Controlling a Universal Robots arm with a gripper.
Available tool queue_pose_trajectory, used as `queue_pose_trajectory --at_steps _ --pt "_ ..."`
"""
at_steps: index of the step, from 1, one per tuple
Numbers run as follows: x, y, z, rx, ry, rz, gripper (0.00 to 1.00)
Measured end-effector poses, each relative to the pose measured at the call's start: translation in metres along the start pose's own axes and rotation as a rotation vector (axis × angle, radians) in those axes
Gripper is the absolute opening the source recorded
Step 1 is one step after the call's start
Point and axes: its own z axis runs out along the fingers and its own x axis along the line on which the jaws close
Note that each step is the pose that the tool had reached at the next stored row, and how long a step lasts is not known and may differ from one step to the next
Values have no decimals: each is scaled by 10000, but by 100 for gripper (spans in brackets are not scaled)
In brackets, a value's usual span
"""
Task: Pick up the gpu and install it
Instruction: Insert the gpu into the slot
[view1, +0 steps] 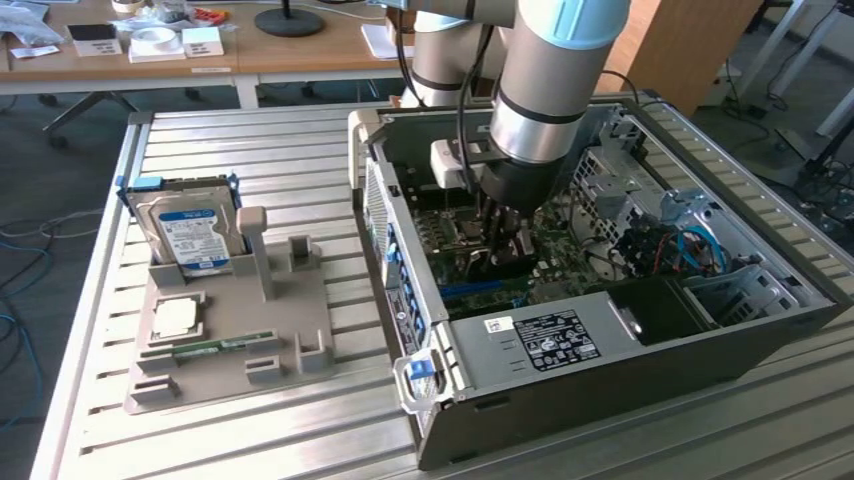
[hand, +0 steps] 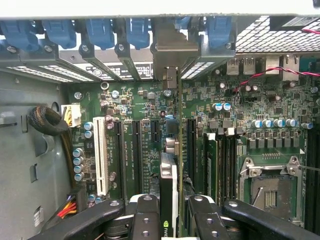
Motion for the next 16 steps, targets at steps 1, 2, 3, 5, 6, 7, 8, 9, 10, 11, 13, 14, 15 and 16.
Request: queue_pose_trajectory --at_steps 1,2,3,5,6,7,8,9,10,11,13,14,15,16 --pt "0 -2 1 -15 1 0 27" --pt "0 -3 0 -25 4 1 27" --pt "0 -4 0 -35 5 0 27" --pt "0 -8 0 -56 7 0 27" --pt "0 -8 0 -57 7 0 27" --pt "0 -8 0 -58 7 1 27" --pt "0 -7 0 -58 7 1 27" --pt "0 -8 0 -58 7 1 27" --pt "0 -6 0 -58 8 1 27" --pt "0 -5 0 -59 8 -1 27" --pt "-1 -4 0 -59 8 -2 27" --pt "-1 -2 2 -58 7 0 27" --pt "-2 -1 5 -58 5 0 27" --pt "-2 -1 11 -57 2 -1 27"
